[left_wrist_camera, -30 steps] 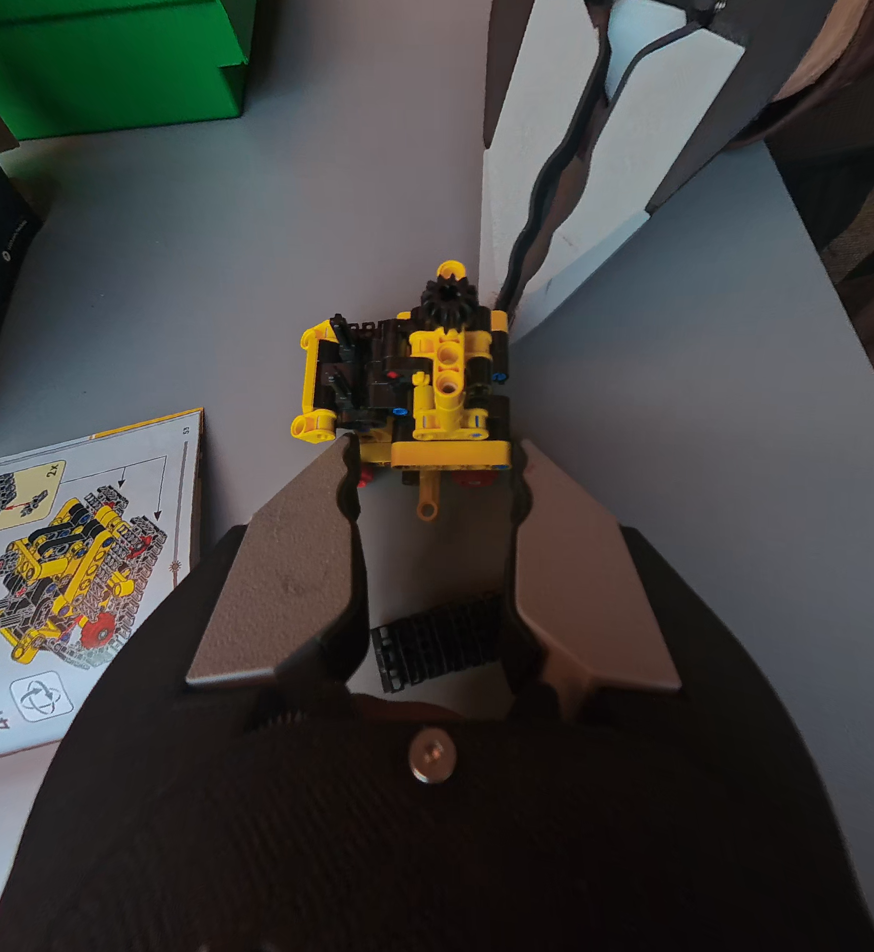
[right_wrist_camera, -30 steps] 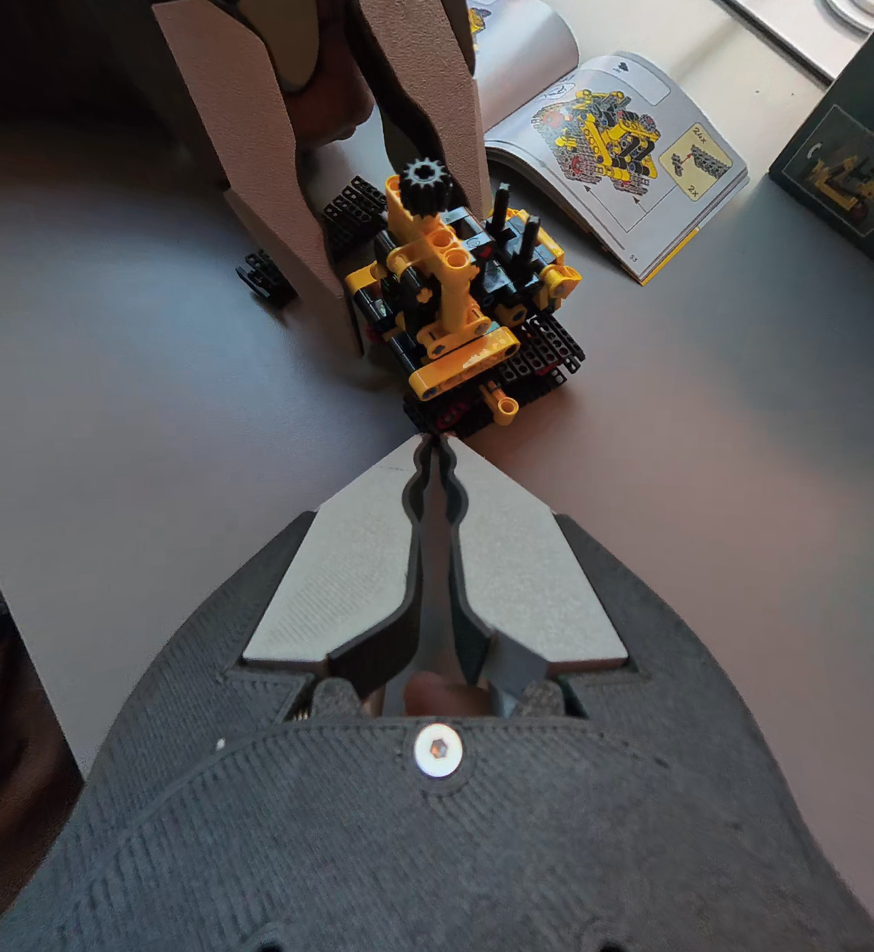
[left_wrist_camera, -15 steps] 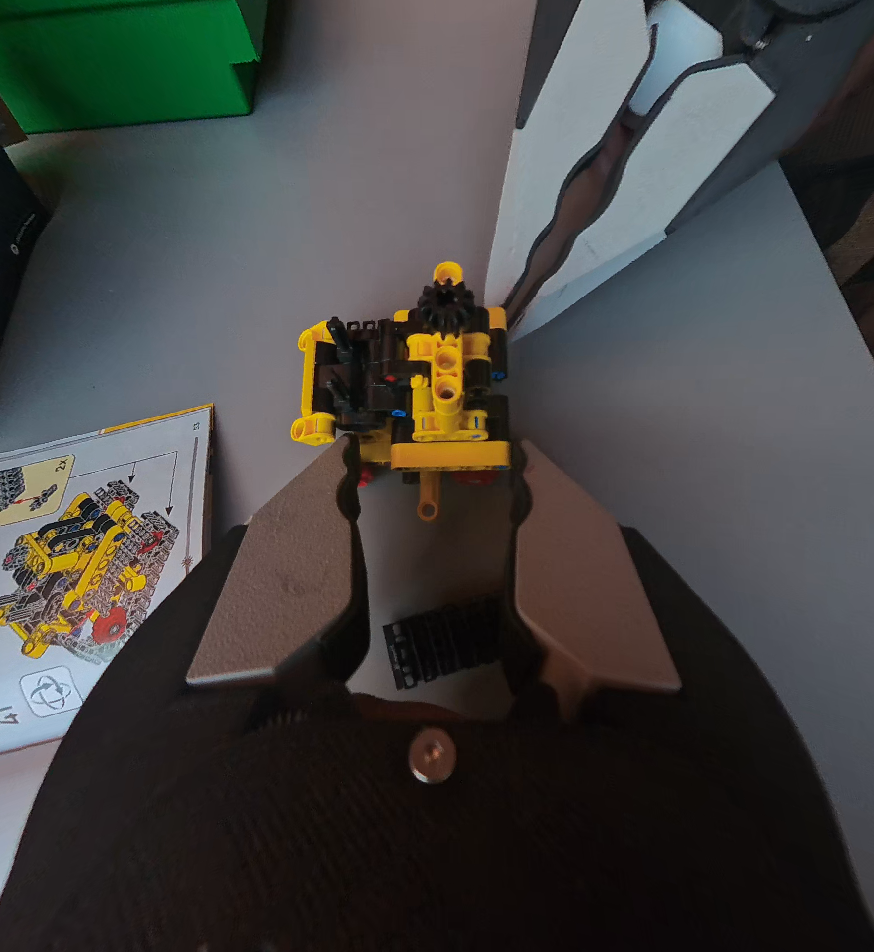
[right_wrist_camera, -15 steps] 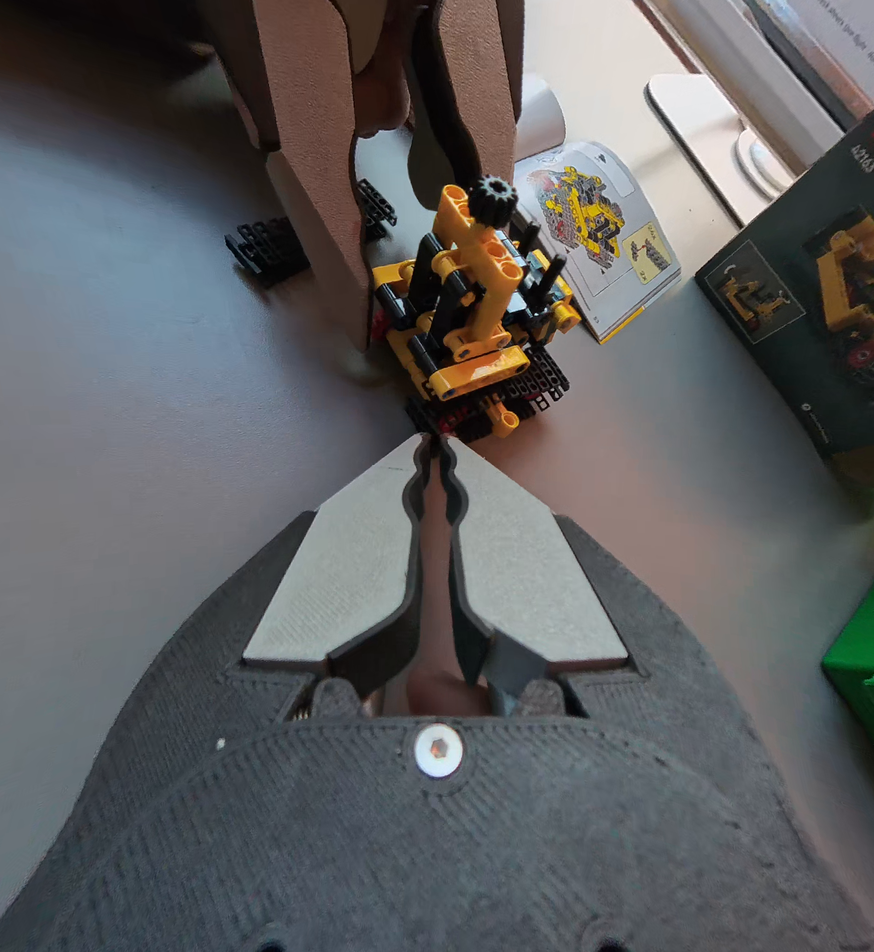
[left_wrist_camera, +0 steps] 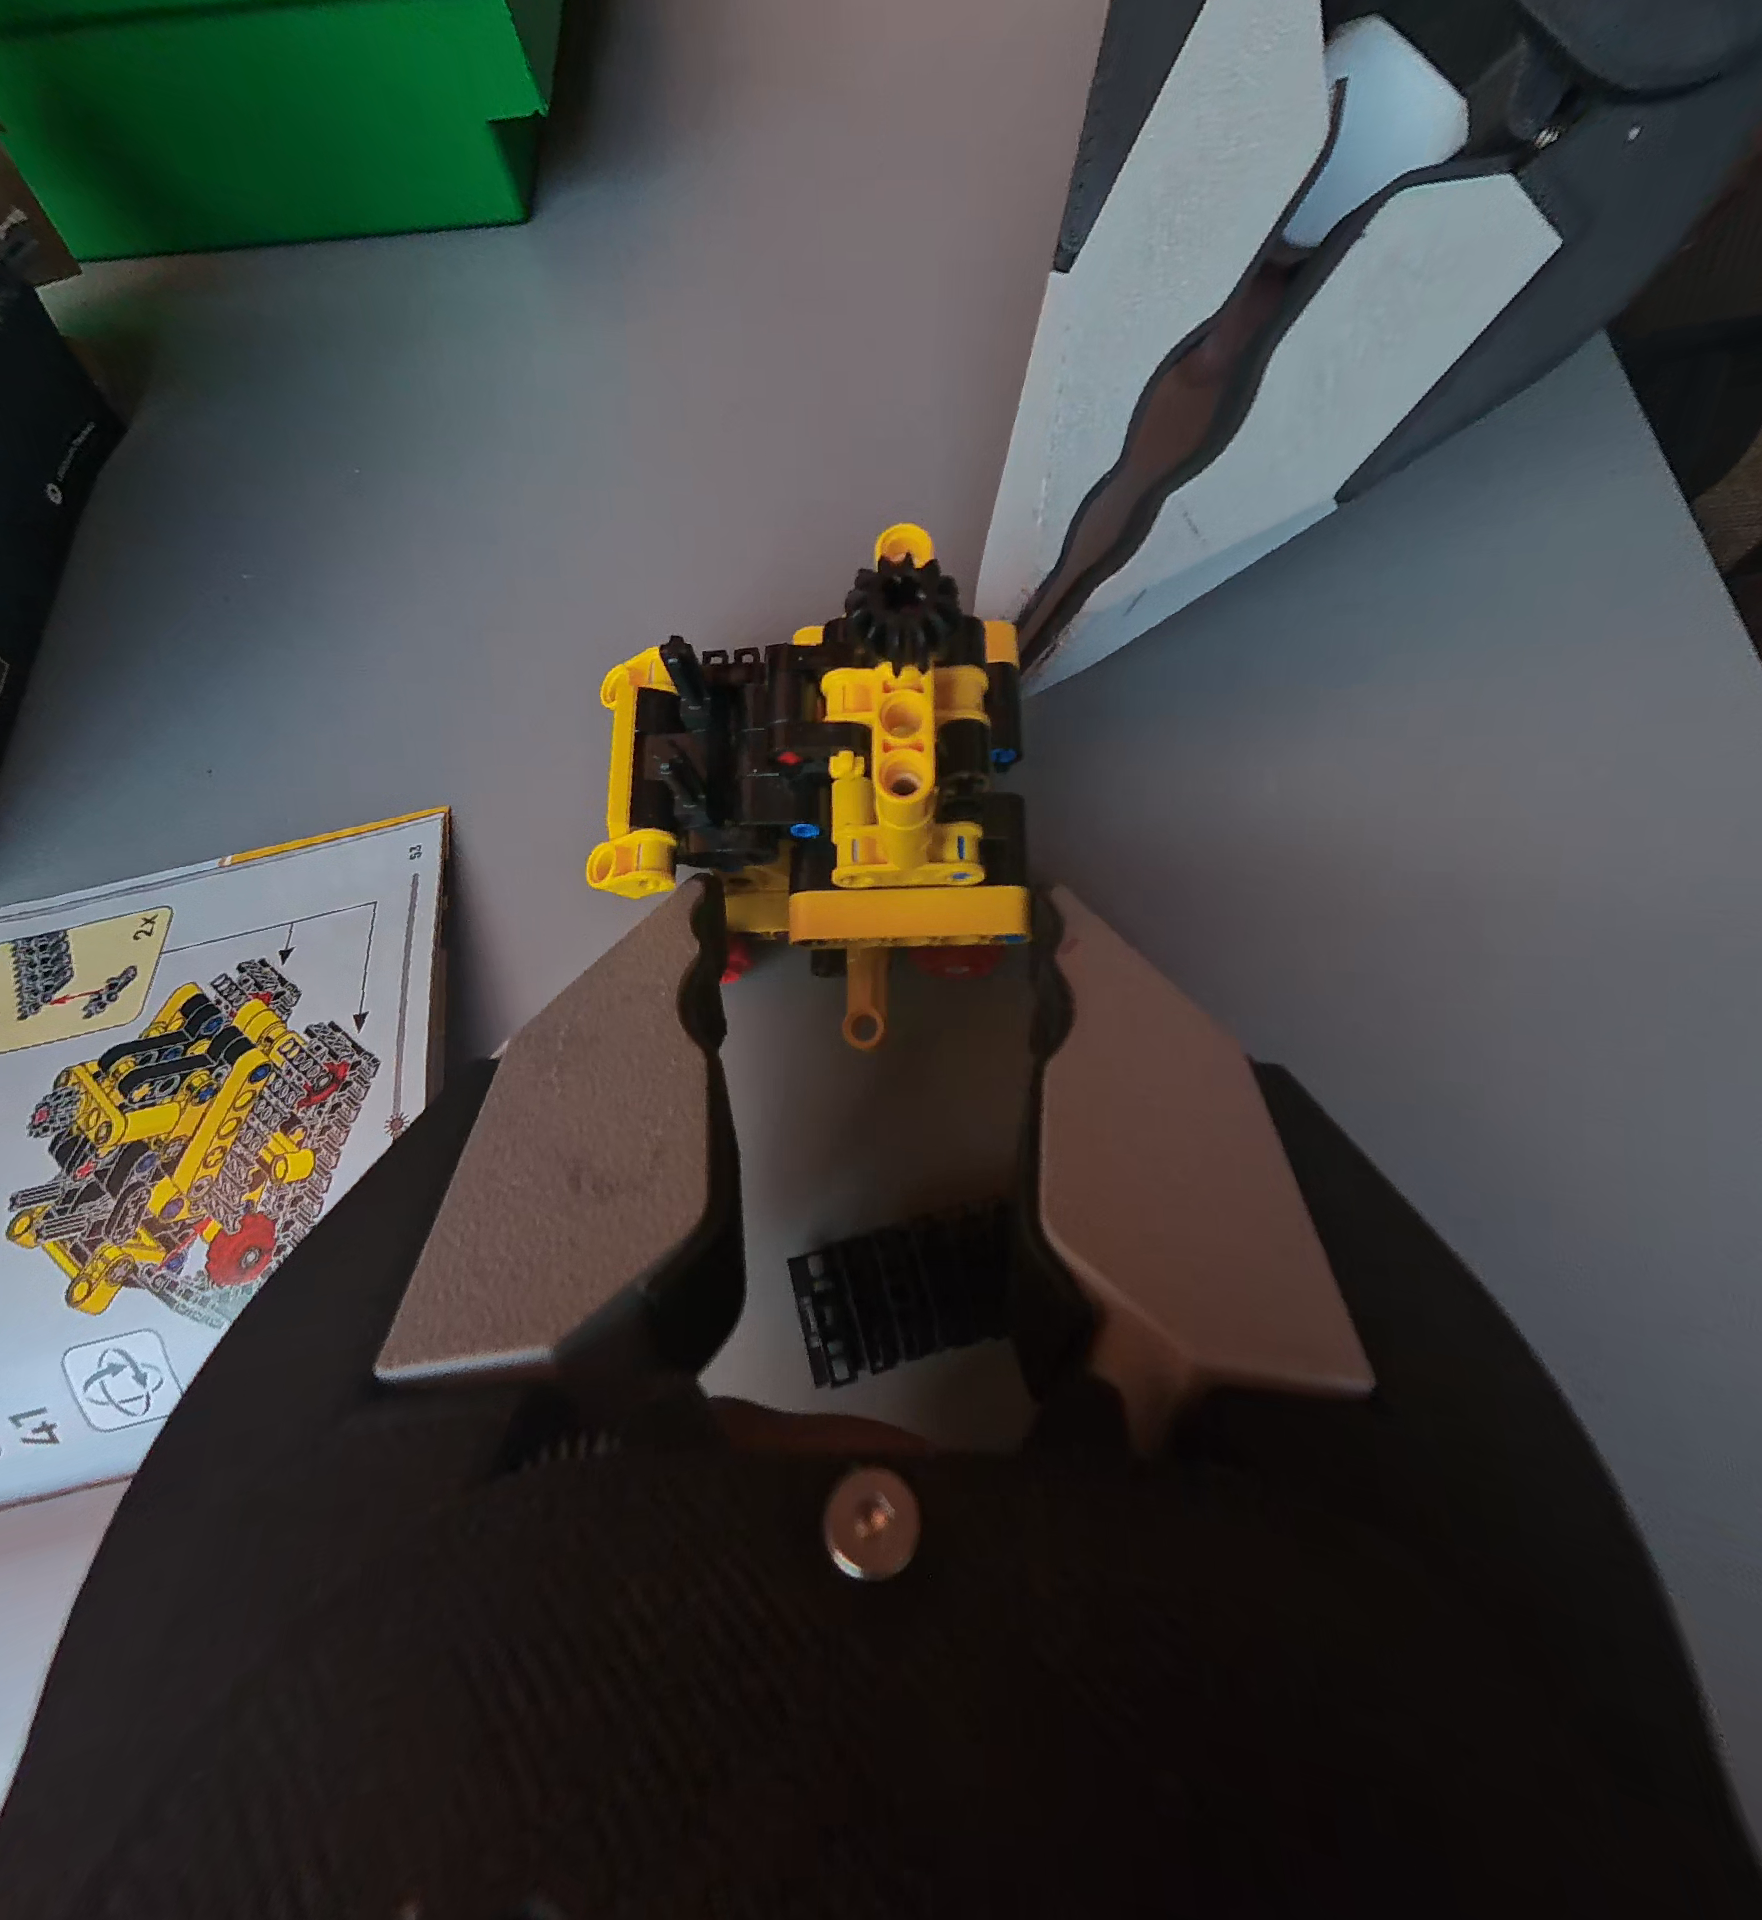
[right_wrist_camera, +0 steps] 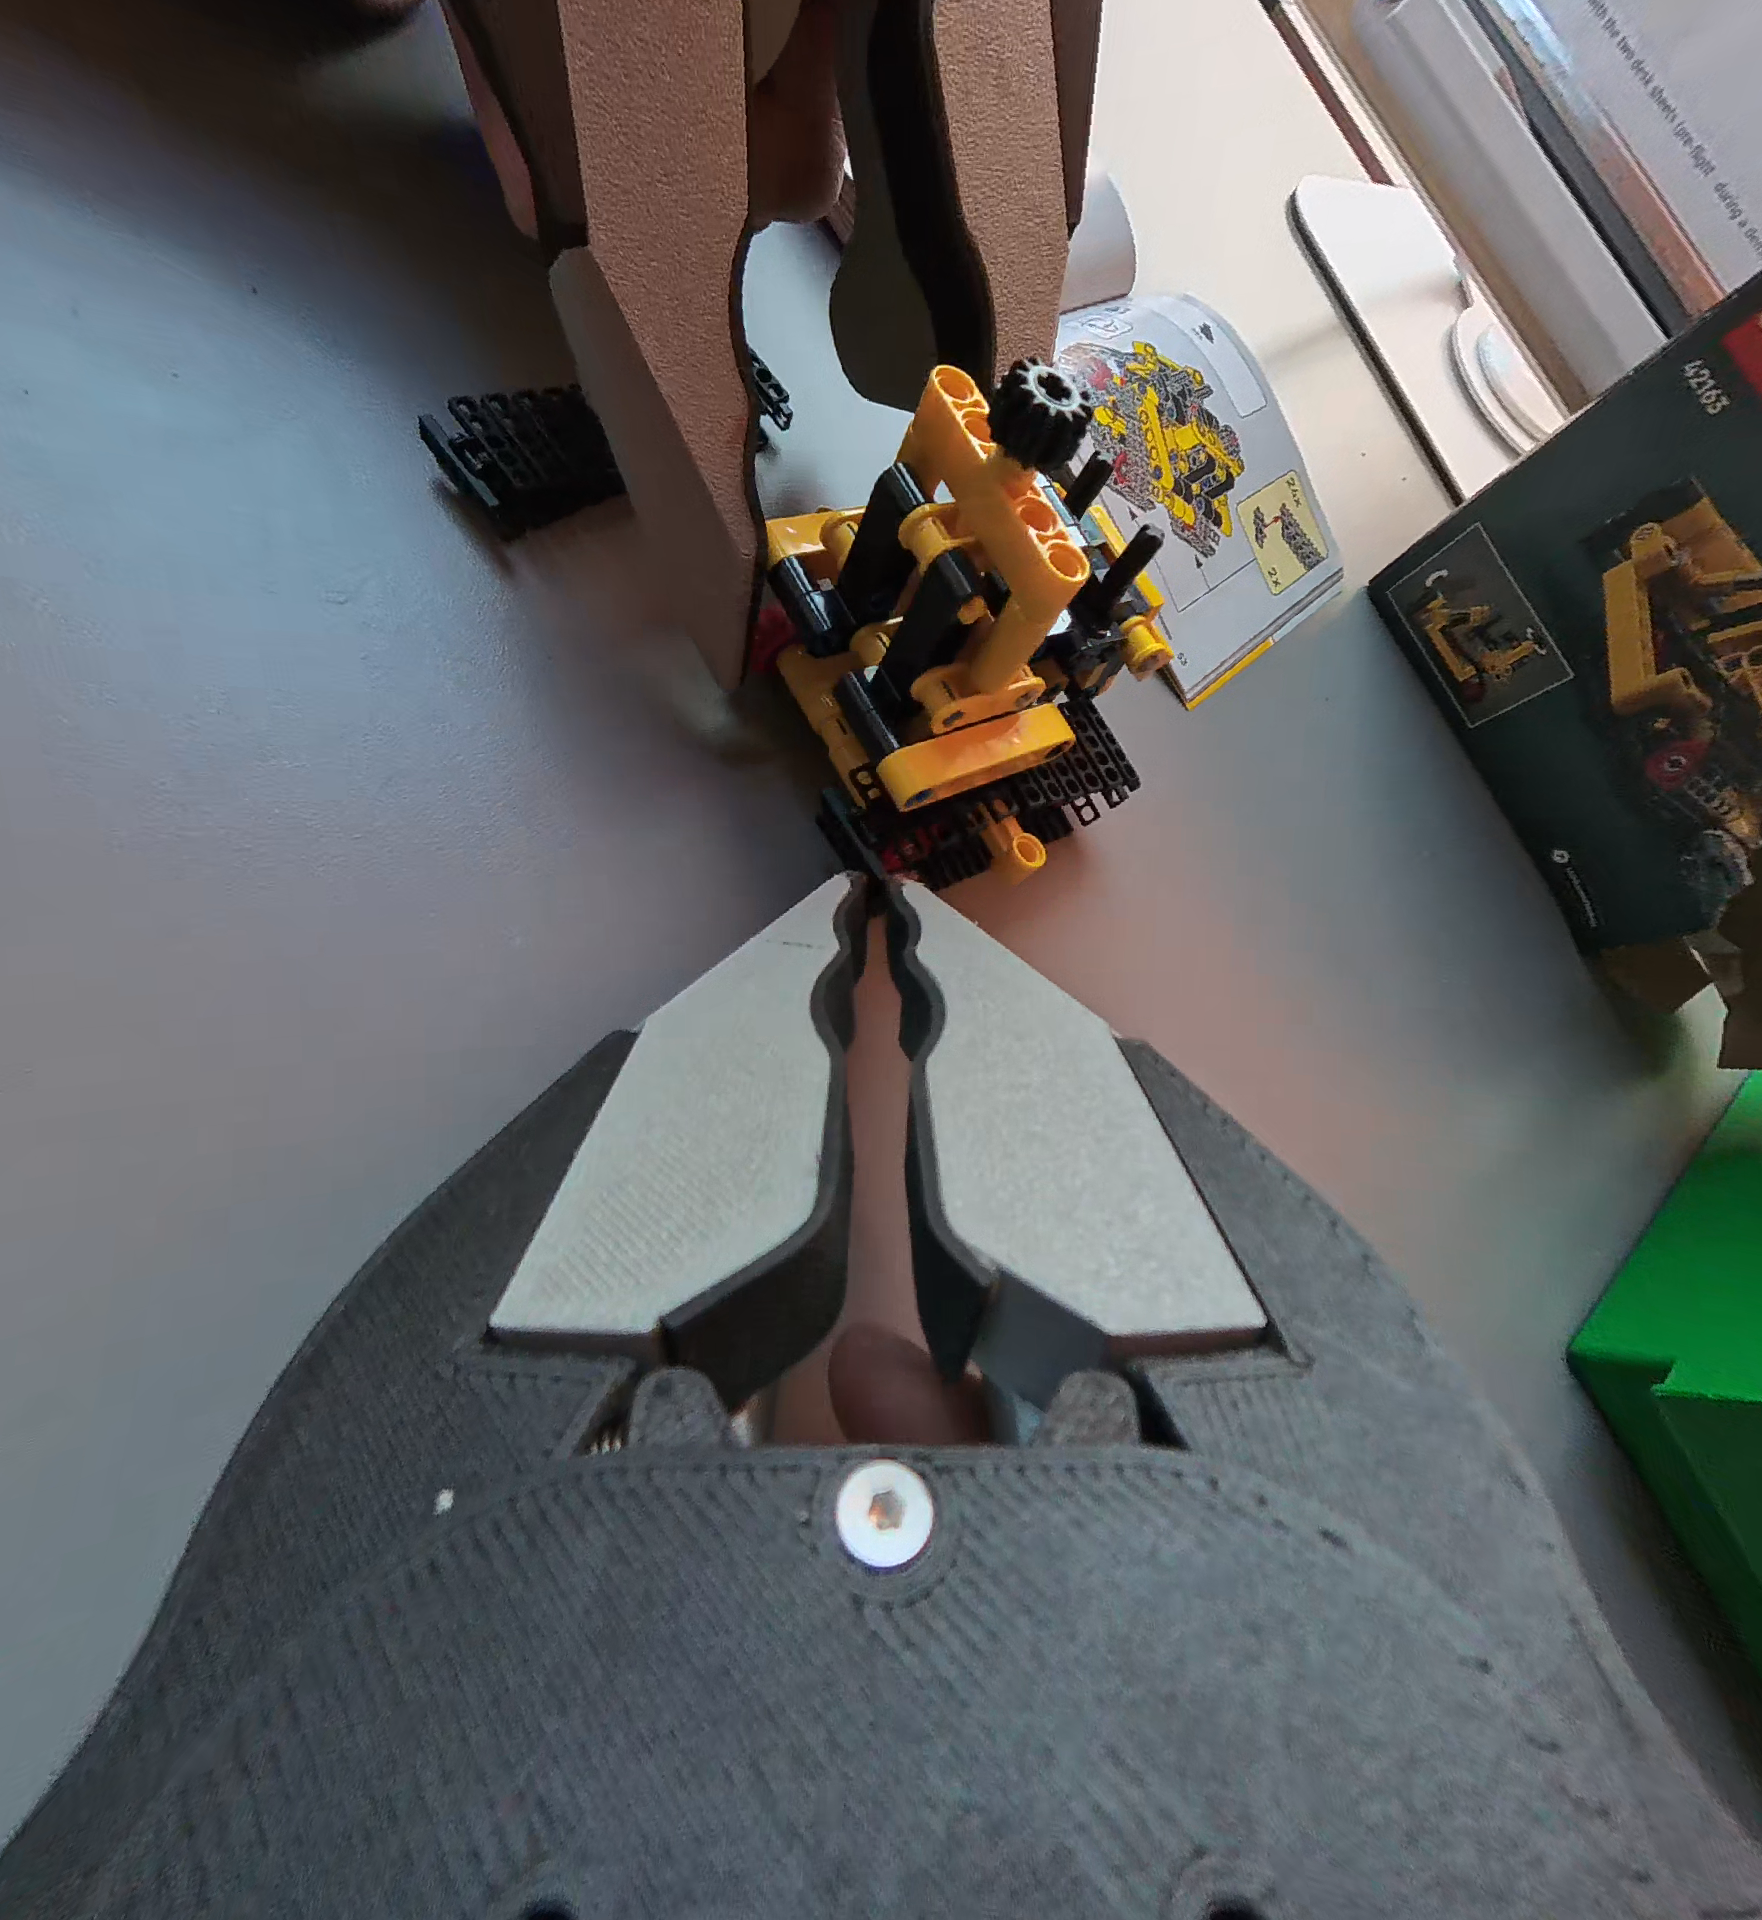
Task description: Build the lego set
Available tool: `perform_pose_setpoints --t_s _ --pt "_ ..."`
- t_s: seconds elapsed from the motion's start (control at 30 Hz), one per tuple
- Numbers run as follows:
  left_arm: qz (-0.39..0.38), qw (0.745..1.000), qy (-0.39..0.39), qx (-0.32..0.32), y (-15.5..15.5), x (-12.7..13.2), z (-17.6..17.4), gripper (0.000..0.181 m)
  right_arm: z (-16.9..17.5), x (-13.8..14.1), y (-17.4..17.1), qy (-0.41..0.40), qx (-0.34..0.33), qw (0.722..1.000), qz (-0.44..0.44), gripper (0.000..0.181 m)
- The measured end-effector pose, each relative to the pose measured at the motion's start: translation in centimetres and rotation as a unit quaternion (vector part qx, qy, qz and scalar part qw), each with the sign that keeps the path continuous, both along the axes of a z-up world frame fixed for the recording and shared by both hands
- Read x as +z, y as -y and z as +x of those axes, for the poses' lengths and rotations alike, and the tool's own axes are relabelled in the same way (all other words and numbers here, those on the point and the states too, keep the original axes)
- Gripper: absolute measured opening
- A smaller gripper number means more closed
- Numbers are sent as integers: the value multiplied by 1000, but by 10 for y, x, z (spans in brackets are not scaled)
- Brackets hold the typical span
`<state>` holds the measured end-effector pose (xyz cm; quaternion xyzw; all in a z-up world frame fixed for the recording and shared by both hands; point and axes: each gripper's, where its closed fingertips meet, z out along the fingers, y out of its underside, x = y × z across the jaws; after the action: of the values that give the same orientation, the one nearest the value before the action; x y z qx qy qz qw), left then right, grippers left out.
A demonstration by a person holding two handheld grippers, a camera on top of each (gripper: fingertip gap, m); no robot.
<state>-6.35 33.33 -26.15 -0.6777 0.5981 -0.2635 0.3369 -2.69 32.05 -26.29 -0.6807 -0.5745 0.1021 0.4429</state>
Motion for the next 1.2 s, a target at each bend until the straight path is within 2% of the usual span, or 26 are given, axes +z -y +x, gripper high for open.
perform_pose_setpoints --t_s 0.37,0.47,0.5,0.67,0.93,1.0,1.1,1.2 --pt "1 1000 2 14 -4 1 0 57 1 4 -3 -26 -10 999 -21 0" --pt "1 1000 8 24 -5 3 -2 62 1 3 -3 -34 -9 998 -49 24" --pt "0 1000 9 28 -6 3 -3 63 1 4 -2 -40 -4 997 -60 28" --pt "-2 998 26 48 -5 8 -8 66 7 23 2 -111 20 991 -76 27" --pt "42 994 23 100 1 16 -27 68 45 33 -51 -156 -1 984 -88 35" --pt "49 992 19 116 2 12 -29 67 41 36 -60 -166 31 980 -105 43" --pt "43 990 8 134 4 7 -27 66 21 33 -52 -153 135 966 -158 51" --pt "57 988 15 145 5 10 -22 62 8 27 -44 -127 199 951 -200 61"
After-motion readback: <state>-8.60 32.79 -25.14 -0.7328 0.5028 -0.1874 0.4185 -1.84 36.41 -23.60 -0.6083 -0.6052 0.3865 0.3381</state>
